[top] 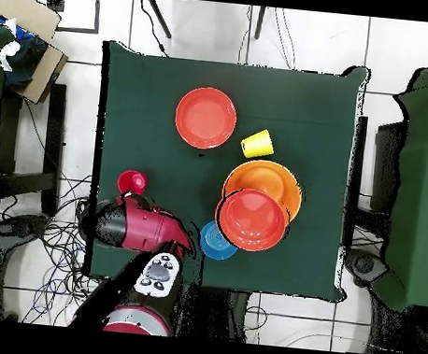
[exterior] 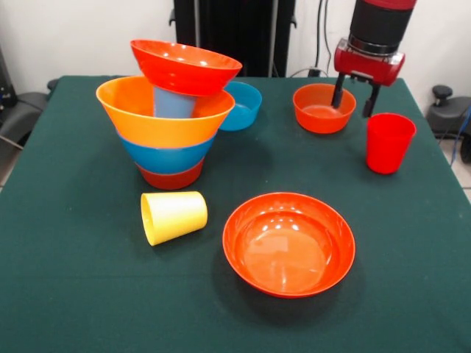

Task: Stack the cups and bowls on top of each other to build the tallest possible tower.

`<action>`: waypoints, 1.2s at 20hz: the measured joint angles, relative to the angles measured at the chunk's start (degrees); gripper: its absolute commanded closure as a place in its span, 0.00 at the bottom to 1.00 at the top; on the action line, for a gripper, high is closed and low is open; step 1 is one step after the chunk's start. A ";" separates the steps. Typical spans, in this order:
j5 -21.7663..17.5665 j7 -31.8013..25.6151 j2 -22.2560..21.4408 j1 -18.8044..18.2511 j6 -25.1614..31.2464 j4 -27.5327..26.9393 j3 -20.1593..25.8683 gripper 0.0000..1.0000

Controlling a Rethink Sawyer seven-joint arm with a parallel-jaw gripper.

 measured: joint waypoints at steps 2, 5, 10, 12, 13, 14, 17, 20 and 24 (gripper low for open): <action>0.41 0.00 -0.60 0.37 0.49 0.42 0.02 0.00; 1.12 0.00 -1.86 0.83 1.31 1.20 0.12 0.00; 2.44 0.00 -4.10 1.52 2.32 2.63 0.40 0.00; 2.56 0.00 -4.22 1.51 2.33 2.78 0.47 0.00; 2.67 0.00 -4.24 1.50 2.33 2.90 0.54 0.00; 2.77 0.00 -4.22 1.49 2.33 3.02 0.67 0.00; 2.83 0.00 -4.13 1.20 2.32 3.40 1.43 0.00; 2.82 0.00 -3.65 0.67 2.27 3.84 2.39 0.00; 2.83 0.00 -2.76 -0.77 1.22 5.09 3.92 0.00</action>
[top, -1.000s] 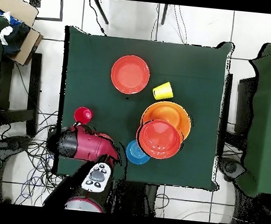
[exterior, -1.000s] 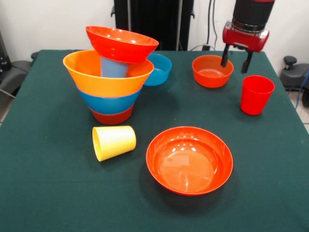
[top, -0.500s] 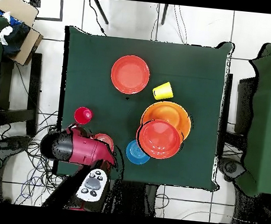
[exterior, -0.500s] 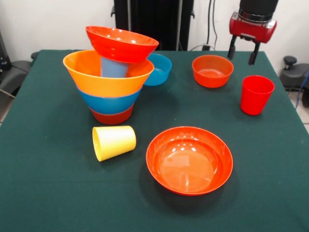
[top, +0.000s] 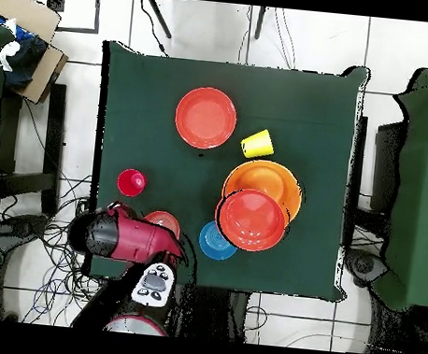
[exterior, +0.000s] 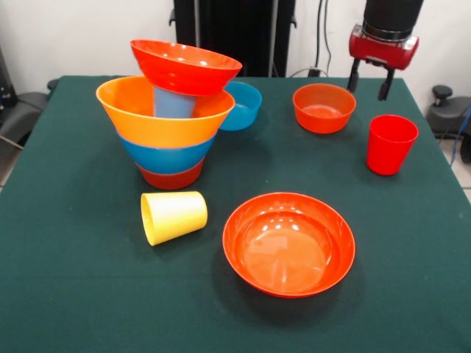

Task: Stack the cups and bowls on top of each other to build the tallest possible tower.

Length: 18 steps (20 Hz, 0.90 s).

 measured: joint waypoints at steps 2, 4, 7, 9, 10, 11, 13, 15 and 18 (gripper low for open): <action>0.01 0.00 0.31 -0.51 -0.36 0.42 0.33 0.00; 0.01 0.00 0.71 -1.05 -0.76 0.88 0.69 0.00; 0.02 0.00 1.20 -1.86 -1.78 2.09 1.48 0.00; 0.02 0.00 1.27 -2.02 -2.22 2.59 1.76 0.00; 0.02 0.00 1.29 -2.05 -2.42 2.80 1.83 0.00; 0.02 0.00 1.30 -2.07 -2.51 2.88 1.86 0.00; 0.02 0.00 1.34 -2.11 -3.12 3.34 1.94 0.00; 0.04 0.00 1.33 -2.12 -3.47 3.53 1.94 0.00; 0.04 0.00 1.37 -2.12 -3.91 3.64 2.02 0.00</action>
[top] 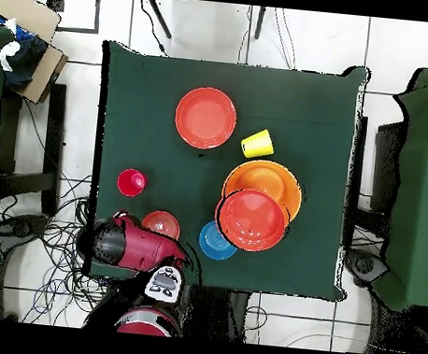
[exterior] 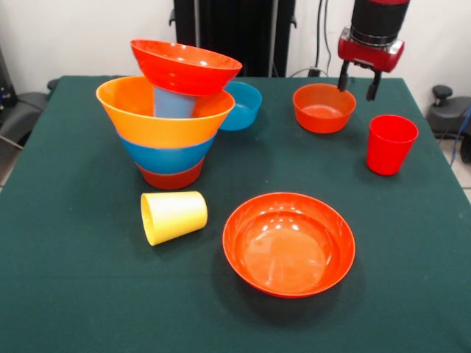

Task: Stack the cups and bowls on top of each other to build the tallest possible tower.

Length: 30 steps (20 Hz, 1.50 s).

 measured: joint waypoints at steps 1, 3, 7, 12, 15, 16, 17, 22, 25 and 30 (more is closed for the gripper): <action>0.00 0.00 0.13 0.00 -0.20 0.00 0.06 0.00; 0.01 0.00 0.81 -0.14 -0.86 0.00 0.20 0.00; 0.01 0.00 2.73 -0.69 -2.72 -0.02 0.45 0.00; 0.04 0.00 7.06 -2.23 -6.96 -0.04 1.09 0.00; 0.01 0.00 8.74 -2.72 -8.39 -0.04 1.24 0.00; -0.01 0.00 8.94 -2.81 -8.56 -0.05 1.27 0.00; -0.06 0.00 9.16 -2.90 -8.74 -0.06 1.32 0.00; -0.07 0.00 9.96 -3.24 -9.31 -0.06 1.56 0.00; -0.06 0.00 9.94 -3.10 -9.32 -0.06 1.59 1.00; -0.07 0.00 9.44 -1.53 -9.31 -0.06 0.40 1.00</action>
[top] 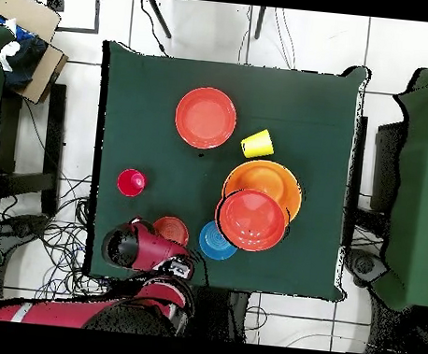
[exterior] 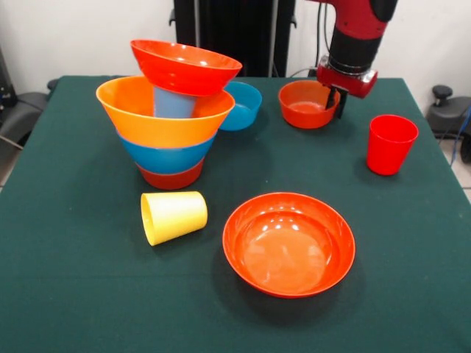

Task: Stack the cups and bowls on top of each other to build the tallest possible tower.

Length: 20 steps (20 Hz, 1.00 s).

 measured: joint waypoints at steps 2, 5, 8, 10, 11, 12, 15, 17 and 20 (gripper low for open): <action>0.00 0.00 -0.33 0.99 0.00 0.01 -0.78 1.00; -0.01 0.00 -0.71 2.26 0.00 0.02 -1.67 1.00; -0.02 0.00 -1.98 2.78 0.44 0.03 -1.88 1.00; -0.22 0.00 -4.49 2.43 3.03 0.04 -1.92 1.00; -0.39 0.00 -5.64 2.21 4.53 0.05 -1.96 1.00; -0.58 0.00 -6.90 1.96 6.30 0.03 -2.04 1.00; -1.80 0.00 -12.60 0.73 15.30 -0.02 -2.68 1.00; -2.42 0.00 -15.53 -0.12 20.22 -0.12 -2.95 1.00; -3.51 0.00 -20.70 -1.67 29.02 -0.63 -3.50 1.00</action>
